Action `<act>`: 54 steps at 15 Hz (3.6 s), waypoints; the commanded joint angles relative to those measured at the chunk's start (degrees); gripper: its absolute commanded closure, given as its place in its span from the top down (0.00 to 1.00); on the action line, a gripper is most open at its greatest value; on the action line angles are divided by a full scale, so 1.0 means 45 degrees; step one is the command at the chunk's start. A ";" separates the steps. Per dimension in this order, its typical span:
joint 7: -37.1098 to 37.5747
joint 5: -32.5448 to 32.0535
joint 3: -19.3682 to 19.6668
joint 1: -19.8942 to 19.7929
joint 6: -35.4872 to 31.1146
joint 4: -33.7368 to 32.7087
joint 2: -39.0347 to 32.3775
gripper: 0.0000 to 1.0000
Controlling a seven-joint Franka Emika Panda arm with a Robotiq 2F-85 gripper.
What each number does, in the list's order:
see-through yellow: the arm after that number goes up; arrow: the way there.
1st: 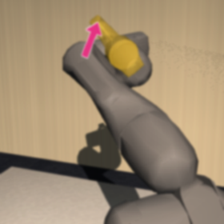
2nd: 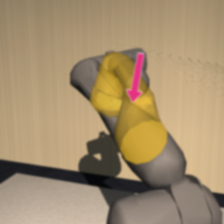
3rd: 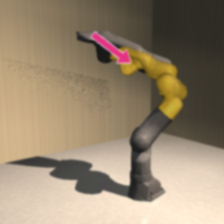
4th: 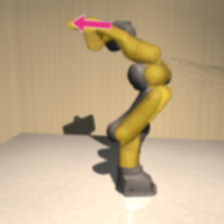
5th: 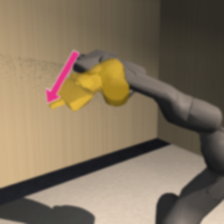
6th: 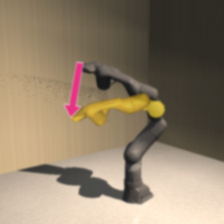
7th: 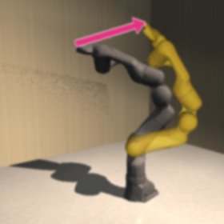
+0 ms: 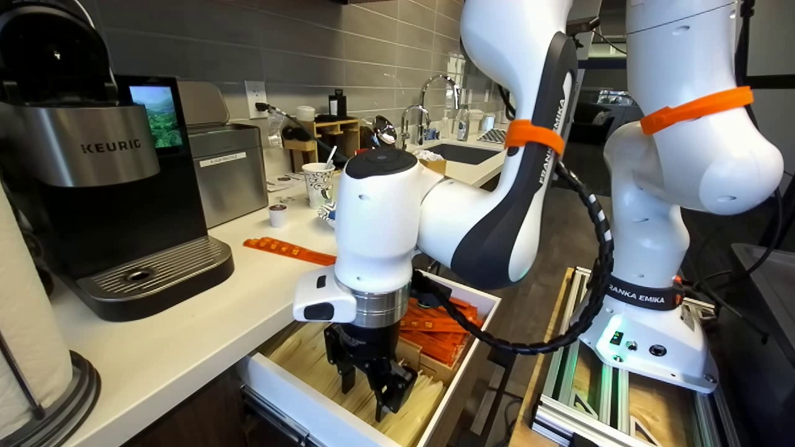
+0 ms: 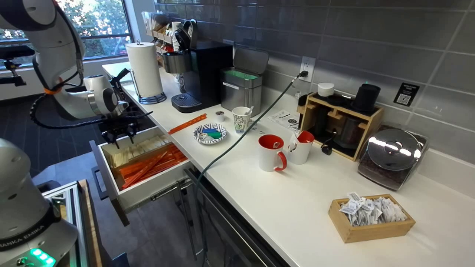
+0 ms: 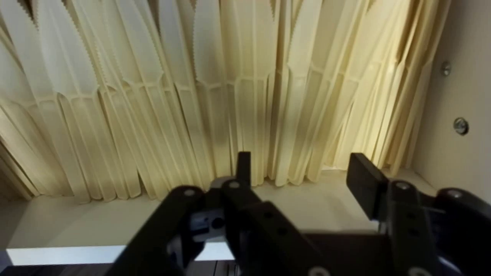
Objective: Move some knives from the drawer to the counter
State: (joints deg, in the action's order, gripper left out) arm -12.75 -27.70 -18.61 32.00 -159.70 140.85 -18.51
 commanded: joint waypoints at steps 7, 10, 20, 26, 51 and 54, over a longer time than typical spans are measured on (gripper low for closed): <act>0.0335 -0.0216 0.0094 0.0110 0.0126 -0.0296 -0.0567 1.00; 0.0090 -0.0197 0.0081 0.0070 -0.0018 -0.0570 -0.1109 0.97; -0.0155 -0.0008 0.0047 -0.0065 0.0081 -0.1072 -0.1470 0.18; -0.0192 0.0137 -0.0098 -0.0228 0.0190 -0.1048 -0.1457 0.03; -0.4455 0.8948 -0.2366 -0.4137 0.3904 0.0563 0.5943 0.03; -0.4116 0.8171 -0.1327 -0.3362 0.3933 0.0265 0.5580 0.13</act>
State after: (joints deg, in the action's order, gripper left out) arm -32.06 10.08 -28.55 12.87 -141.83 142.09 7.03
